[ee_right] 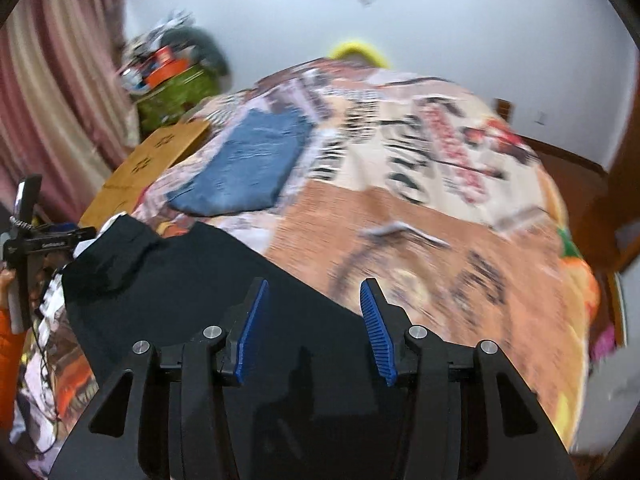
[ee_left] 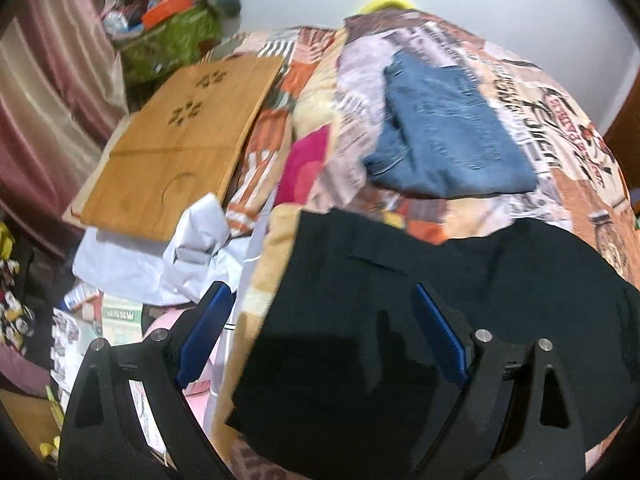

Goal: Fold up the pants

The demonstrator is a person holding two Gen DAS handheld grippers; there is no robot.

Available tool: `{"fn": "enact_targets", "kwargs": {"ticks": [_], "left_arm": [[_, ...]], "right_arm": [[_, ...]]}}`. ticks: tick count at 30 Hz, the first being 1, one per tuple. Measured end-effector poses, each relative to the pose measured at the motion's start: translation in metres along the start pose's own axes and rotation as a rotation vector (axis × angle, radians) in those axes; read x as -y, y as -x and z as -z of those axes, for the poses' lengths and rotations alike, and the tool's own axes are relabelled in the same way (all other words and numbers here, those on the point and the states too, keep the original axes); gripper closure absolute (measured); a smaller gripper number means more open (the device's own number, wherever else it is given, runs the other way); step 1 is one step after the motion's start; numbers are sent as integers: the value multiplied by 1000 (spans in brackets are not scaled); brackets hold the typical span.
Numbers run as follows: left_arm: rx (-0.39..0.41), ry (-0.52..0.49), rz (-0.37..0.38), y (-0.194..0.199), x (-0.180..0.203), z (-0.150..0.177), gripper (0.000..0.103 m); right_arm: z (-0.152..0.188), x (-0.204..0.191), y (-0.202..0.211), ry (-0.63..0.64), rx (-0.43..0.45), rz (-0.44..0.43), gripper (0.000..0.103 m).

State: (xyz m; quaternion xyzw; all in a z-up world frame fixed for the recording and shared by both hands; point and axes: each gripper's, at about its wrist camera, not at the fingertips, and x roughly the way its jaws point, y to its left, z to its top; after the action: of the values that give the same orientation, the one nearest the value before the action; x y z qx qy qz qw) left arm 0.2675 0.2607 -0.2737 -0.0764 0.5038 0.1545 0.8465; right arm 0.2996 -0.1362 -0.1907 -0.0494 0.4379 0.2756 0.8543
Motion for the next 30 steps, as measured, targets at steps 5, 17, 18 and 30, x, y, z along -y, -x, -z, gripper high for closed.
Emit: {"fn": "enact_targets", "kwargs": {"ticks": [5,17,18,30], "left_arm": [[-66,10,4,-33,-15,3,12],[-42,16,84,-55,-13,11,19],[-32,11,79,-53,-13,13,22],[70,7,-42,-40,-15,34,57]], "right_arm": [[-27,-34,-57,72,-70,-84,59],[-56,-81,-171,93,-279,-216,59],[-57,-83,-174,93,-286,-223,59],[-46,-115,-185,288,-280,-177,91]]}}
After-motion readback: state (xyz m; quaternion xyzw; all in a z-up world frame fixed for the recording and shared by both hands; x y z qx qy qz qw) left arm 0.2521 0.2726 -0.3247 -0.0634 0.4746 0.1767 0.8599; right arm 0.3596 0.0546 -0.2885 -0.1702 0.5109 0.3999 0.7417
